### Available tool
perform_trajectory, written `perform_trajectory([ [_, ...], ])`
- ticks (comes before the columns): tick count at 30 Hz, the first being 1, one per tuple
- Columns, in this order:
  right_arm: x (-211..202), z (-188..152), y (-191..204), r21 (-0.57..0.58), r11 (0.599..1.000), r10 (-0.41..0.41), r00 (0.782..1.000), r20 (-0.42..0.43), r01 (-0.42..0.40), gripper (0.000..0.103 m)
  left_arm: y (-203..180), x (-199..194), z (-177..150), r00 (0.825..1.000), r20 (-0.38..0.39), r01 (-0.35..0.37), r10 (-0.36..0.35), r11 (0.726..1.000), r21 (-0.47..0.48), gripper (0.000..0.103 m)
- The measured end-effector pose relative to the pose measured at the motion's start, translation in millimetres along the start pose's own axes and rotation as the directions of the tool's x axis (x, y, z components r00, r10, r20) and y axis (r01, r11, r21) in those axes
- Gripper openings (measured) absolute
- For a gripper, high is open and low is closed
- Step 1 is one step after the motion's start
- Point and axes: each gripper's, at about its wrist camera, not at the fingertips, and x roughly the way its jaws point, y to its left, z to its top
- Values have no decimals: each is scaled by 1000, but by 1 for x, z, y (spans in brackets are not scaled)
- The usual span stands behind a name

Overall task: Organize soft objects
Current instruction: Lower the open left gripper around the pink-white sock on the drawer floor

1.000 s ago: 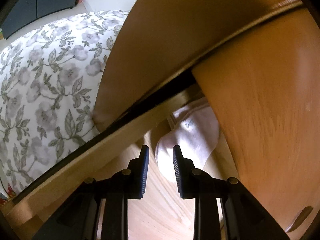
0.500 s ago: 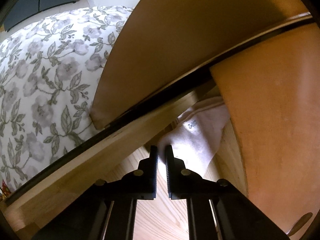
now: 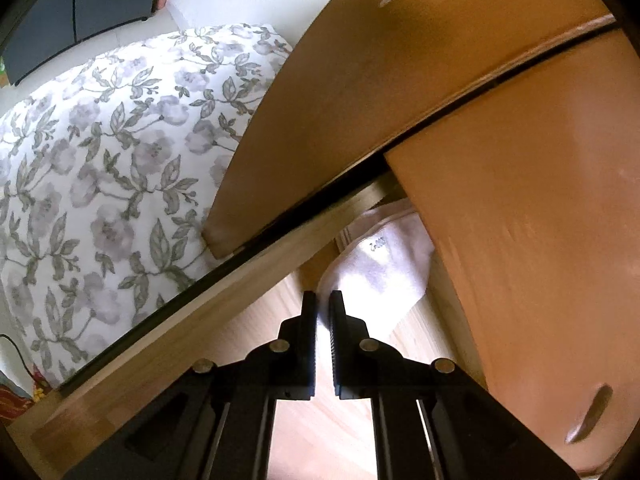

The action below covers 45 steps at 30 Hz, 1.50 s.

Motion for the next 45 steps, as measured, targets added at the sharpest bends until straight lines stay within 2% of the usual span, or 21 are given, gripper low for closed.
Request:
perform_trajectory([
  [17,-5,-3,8,-34,997,-68,997,28,69,103,19,-51,-8,999,-1,-34,35,993,111,5],
  [29,-8,-4,11,-47,994,-101,994,43,103,103,24,-92,-9,1000,-6,27,-26,989,143,5],
  [37,-8,-3,12,-46,992,-111,993,45,113,103,20,-122,-7,998,28,54,-60,983,177,3],
  [40,-9,-3,12,-48,992,-115,992,46,118,103,19,-121,-6,997,-6,72,-73,979,193,3],
  [45,-10,-4,11,-47,992,-113,992,48,116,103,14,-104,-7,999,-45,18,-7,967,256,3],
])
